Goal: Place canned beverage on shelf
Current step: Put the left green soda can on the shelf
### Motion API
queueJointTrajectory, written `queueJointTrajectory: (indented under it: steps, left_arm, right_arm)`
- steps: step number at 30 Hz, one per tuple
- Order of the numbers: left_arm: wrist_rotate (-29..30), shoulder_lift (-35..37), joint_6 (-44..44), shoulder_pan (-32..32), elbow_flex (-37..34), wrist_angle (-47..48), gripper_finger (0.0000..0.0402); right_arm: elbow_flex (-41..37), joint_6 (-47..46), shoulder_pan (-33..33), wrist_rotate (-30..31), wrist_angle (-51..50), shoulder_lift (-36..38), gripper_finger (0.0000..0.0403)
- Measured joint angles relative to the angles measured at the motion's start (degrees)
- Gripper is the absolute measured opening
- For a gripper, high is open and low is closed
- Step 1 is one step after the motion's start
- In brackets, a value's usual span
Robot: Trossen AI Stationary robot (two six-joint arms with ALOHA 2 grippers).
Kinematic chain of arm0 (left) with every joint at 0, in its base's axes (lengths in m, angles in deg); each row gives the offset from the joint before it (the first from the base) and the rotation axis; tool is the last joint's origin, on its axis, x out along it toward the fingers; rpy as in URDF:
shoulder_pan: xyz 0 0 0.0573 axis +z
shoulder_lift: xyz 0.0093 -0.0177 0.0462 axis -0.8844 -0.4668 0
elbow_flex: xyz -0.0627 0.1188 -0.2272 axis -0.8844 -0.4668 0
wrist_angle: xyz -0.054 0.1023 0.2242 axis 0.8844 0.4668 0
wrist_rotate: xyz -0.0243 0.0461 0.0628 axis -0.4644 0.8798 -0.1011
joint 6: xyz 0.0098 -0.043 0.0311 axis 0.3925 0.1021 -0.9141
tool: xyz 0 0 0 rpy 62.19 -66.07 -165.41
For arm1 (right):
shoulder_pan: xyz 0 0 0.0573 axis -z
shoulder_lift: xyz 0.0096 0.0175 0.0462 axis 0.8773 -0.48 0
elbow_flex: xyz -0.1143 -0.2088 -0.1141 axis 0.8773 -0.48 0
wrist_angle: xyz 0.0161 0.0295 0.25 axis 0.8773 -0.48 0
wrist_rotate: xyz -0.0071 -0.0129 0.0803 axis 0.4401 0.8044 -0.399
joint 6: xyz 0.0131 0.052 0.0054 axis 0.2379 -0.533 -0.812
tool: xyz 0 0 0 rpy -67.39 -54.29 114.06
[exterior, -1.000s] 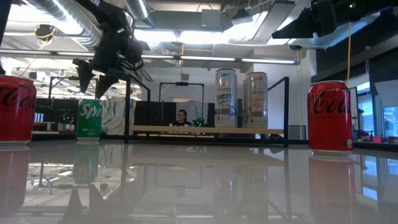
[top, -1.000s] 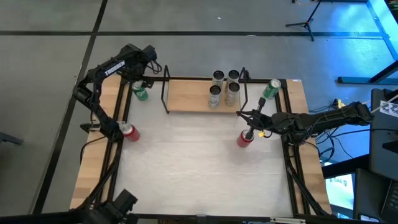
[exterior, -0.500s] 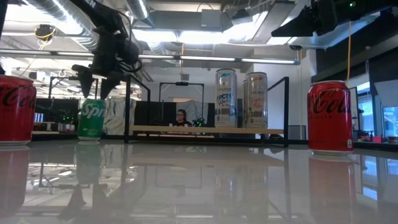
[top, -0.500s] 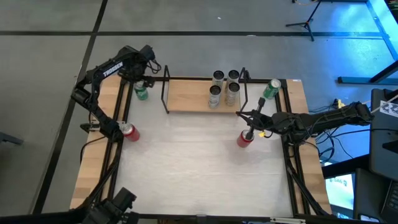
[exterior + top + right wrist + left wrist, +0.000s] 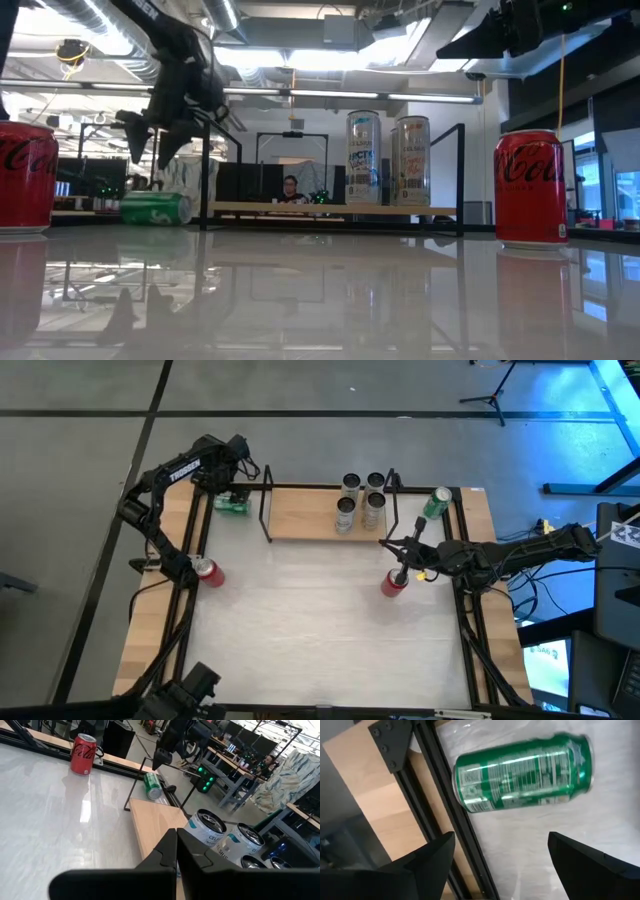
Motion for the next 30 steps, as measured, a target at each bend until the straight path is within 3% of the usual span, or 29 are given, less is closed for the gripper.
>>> queueJointTrajectory:
  steps: [4, 12, 21, 30]
  left_arm:
    - [0.4, 0.1, -4.1, -2.0, 0.0, -1.0, 0.0310]
    - [8.3, 0.1, -14.5, -3.7, 0.0, -4.4, 0.0310]
    - [4.9, 0.1, -16.6, -1.3, -3.6, -6.2, 0.0304]
    - [3.5, 0.1, -25.0, -0.6, -7.5, -12.0, 0.0290]
  right_arm:
    - [0.0, 0.0, 0.0, 0.0, 0.0, 0.0, 0.0005]
    - [0.0, 0.0, 0.0, -0.5, 0.0, 0.0, 0.0005]
    - [0.0, 0.0, 0.0, -0.5, 0.0, 0.0, 0.0005]
    - [0.0, 0.0, 0.0, -0.5, 0.0, 0.0, 0.0005]
